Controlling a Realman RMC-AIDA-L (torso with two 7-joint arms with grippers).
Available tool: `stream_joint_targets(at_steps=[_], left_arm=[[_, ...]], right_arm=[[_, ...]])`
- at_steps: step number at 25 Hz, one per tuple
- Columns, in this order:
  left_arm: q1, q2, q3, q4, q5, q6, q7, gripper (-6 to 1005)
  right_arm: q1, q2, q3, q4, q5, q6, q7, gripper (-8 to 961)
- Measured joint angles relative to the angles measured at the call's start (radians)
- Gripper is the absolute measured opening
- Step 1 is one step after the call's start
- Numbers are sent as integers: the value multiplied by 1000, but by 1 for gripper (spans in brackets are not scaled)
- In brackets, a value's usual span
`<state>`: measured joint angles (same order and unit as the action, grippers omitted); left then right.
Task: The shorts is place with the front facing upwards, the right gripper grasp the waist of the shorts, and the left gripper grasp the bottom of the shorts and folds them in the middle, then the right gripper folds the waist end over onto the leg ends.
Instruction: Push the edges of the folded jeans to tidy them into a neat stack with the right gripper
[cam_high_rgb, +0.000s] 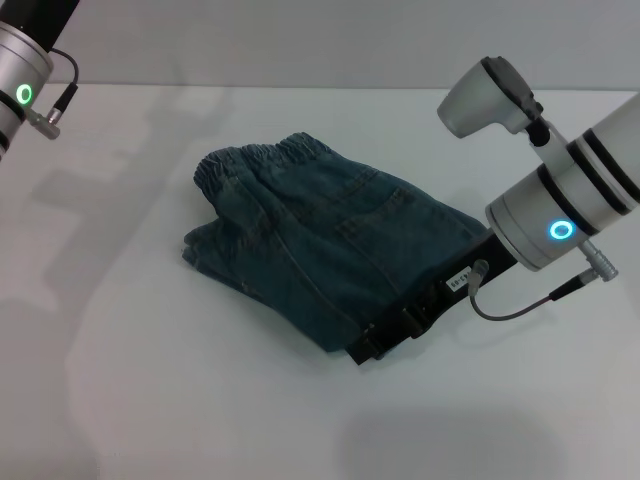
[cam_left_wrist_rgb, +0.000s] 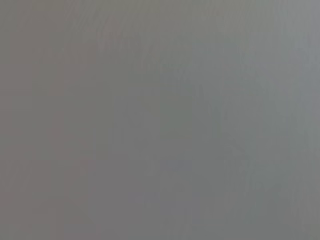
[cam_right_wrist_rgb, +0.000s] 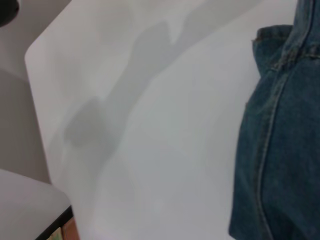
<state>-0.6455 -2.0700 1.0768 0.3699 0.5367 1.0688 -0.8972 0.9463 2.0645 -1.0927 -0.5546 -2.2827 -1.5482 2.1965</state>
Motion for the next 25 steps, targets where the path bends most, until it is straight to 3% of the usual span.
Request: stream_joint_targets(at_steps=[15,25], left_arm=[[-10,-1,0,-17,-6,0,2,770],[-21,0,0,-21,-8,-14,7,770]], right_arm=[[-11,-10,12,4,-56,94,18,453],[-31,-51,15,-15,-57,177,50,453]])
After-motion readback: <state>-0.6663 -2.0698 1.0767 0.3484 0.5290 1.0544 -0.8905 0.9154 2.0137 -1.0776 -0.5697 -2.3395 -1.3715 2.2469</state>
